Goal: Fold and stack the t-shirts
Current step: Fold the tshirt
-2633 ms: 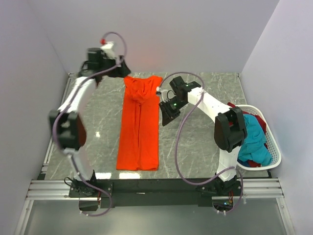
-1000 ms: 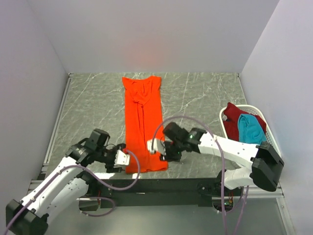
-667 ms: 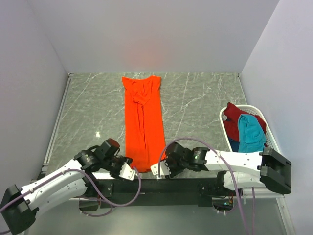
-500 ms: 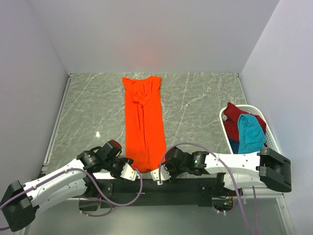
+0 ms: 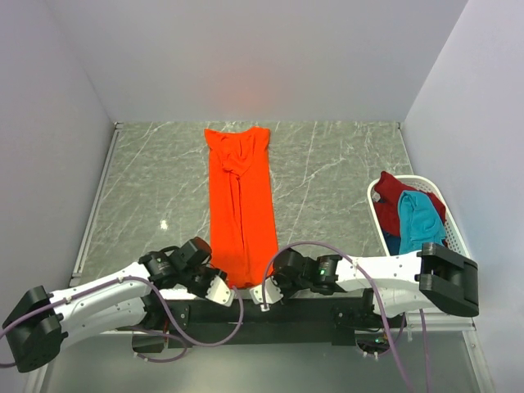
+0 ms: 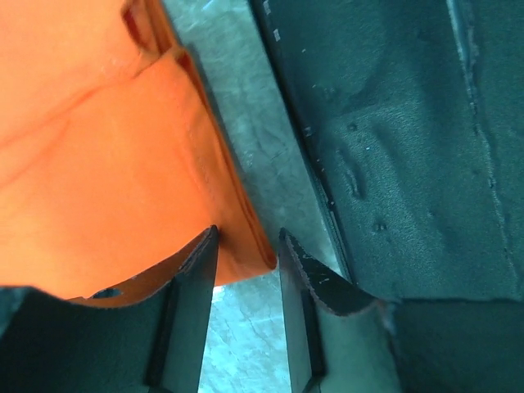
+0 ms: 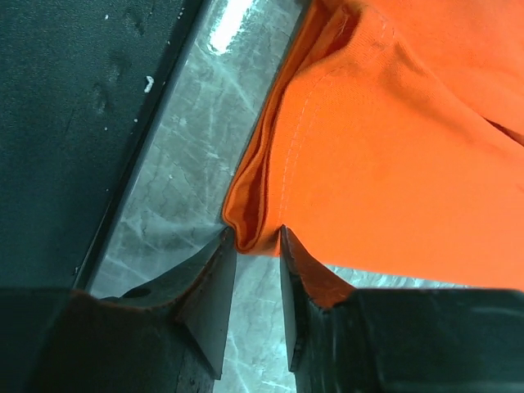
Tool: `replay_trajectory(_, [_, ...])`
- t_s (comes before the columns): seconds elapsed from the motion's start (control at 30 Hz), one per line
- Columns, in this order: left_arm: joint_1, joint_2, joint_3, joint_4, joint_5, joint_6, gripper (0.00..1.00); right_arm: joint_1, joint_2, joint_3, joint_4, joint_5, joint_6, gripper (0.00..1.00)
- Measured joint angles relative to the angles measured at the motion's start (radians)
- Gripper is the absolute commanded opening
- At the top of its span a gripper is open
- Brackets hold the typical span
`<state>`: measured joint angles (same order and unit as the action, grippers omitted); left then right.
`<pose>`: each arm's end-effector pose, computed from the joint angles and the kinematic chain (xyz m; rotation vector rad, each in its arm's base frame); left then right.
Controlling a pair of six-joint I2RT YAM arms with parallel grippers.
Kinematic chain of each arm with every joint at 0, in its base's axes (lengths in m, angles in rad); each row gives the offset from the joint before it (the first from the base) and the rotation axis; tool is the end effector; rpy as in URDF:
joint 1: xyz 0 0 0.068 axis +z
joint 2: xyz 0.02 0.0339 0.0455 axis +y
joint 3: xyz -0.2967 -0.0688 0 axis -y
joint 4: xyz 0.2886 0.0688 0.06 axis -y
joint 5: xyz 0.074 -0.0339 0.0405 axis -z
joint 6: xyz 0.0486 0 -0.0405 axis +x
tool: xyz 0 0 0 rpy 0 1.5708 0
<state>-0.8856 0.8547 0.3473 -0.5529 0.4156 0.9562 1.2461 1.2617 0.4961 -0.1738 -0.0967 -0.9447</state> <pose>0.0889 -0.1398 0.1462 2.1338 1.4440 -0.5184 0.0758 0.2400 0.1406 -2.2594 1.1183 0.2442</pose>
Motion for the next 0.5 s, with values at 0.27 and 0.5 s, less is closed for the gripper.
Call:
replay_trajectory(0.27, [-0.058, 0.036, 0.011, 0.014, -0.036, -0.01, 0.01, 0.006, 0.0, -0.021, 0.029, 0.009, 0.001, 0.05])
replay_trajectory(0.5, [-0.058, -0.029, 0.023, 0.0, -0.055, -0.087, 0.0, 0.006, -0.048, -0.021, 0.0, 0.015, 0.051, 0.0])
